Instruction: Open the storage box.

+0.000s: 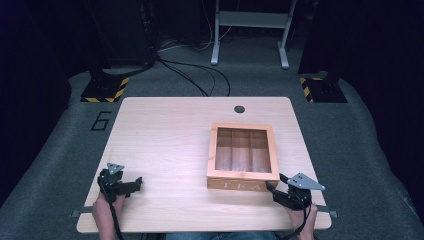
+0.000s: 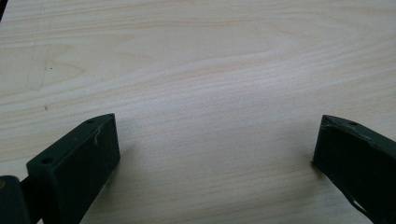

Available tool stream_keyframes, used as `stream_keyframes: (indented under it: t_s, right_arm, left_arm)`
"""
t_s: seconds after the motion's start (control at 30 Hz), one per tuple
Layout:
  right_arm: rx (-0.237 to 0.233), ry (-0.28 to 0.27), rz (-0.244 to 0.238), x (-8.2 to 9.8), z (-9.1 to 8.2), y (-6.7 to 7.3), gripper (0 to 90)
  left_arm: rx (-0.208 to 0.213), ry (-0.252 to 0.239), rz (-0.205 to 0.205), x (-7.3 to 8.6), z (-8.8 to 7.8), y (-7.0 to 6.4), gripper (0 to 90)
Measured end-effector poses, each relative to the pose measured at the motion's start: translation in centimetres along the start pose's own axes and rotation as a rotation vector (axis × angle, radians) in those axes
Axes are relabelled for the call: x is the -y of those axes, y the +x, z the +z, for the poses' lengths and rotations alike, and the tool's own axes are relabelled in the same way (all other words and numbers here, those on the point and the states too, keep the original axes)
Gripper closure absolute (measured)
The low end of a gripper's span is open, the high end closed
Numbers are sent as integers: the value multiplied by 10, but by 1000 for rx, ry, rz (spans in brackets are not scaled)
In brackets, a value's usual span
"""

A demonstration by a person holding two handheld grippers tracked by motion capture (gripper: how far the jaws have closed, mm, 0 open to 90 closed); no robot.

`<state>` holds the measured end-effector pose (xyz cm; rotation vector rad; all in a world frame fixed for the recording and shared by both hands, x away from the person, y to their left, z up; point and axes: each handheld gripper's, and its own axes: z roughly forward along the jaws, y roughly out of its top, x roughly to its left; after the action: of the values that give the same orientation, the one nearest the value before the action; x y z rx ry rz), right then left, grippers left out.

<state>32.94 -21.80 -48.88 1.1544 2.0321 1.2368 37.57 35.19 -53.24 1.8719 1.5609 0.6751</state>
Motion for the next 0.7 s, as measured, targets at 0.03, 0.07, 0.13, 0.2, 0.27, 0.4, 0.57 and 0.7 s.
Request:
stream_keyframes:
  t_s: [0.03,0.07,0.13,0.2,0.27,0.4,0.57,0.7]
  right_arm:
    - [1,-2,1,0,0,0,416]
    - [2,-5,-1,0,0,0,417]
    - [0,-7,-4,0,-1,-1,418]
    - [0,-8,-2,0,-2,-1,422]
    - [1,-20,1,-1,-3,-1,427]
    - [6,-32,-5,-2,-5,-1,430]
    - [15,-48,-5,-4,-5,-1,436]
    - [27,-49,-9,-4,-5,0,444]
  left_arm:
    - [0,1,1,0,0,0,4]
    - [0,1,1,0,0,0,4]
    - [0,1,1,0,0,0,4]
    - [0,1,1,0,0,0,4]
    - [0,1,1,0,0,0,4]
    - [1,1,1,0,0,0,4]
    - [0,1,1,0,0,0,4]
    - [1,1,1,0,0,0,4]
